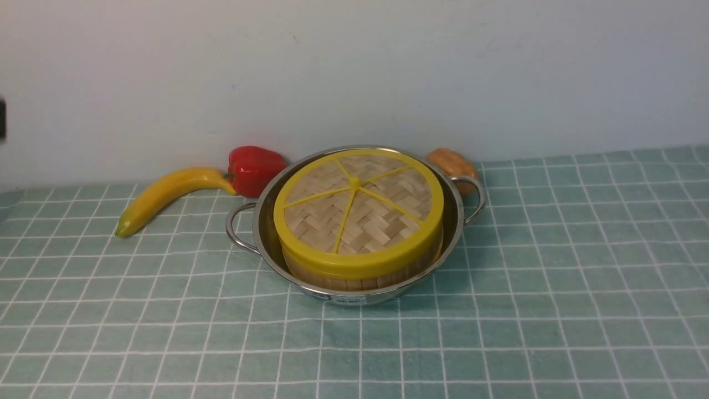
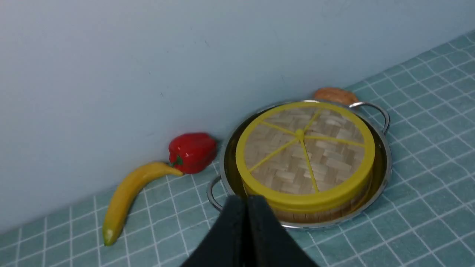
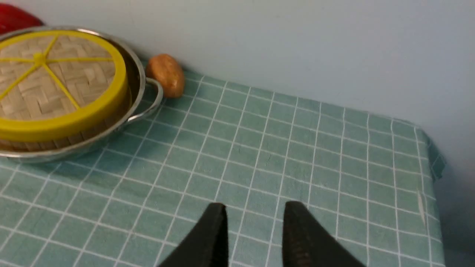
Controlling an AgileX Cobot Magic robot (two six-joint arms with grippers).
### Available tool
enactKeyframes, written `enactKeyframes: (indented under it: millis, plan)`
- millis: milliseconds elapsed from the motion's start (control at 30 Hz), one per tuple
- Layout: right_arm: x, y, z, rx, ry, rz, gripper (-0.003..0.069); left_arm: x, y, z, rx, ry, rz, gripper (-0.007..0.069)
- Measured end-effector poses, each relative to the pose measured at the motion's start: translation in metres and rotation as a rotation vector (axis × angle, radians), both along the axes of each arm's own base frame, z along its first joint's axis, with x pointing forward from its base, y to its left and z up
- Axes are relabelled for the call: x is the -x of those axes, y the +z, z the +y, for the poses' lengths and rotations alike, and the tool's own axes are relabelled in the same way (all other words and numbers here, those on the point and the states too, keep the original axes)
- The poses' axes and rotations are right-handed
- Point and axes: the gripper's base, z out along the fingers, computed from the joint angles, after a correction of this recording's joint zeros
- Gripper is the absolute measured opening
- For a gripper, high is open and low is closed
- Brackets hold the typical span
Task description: Place the steamer in the pot on the blue tablecloth, and put the lid on the steamer.
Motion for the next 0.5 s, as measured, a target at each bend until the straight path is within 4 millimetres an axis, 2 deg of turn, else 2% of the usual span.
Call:
enactKeyframes:
  millis: [33,67,100,133,200,300,500]
  plan:
    - [0.006,-0.016,-0.002,0.002,0.01,-0.008,0.0124,0.005,-0.022,0.001,0.01,-0.002,0.012,-0.0023]
    - [0.006,-0.015,-0.002,0.001,0.011,-0.012,0.0115,0.006,-0.026,0.002,0.007,-0.002,0.019,-0.0023]
    - [0.012,-0.034,-0.005,0.005,0.019,-0.012,0.0057,0.01,-0.05,0.002,0.025,-0.005,0.033,-0.0023]
    - [0.016,-0.044,-0.006,0.004,0.026,-0.022,0.0018,0.014,-0.07,0.003,0.046,-0.007,0.049,-0.0022]
    - [0.023,-0.063,-0.009,0.002,0.037,-0.036,-0.0013,0.019,-0.093,0.003,0.079,-0.012,0.05,-0.0022]
    - [0.031,-0.079,-0.011,-0.009,0.051,-0.076,-0.0015,0.022,-0.108,0.003,0.115,-0.022,0.012,-0.0019]
    - [0.036,-0.085,-0.011,-0.048,0.07,-0.094,-0.0013,0.022,-0.11,0.001,0.174,-0.03,-0.052,-0.0008]
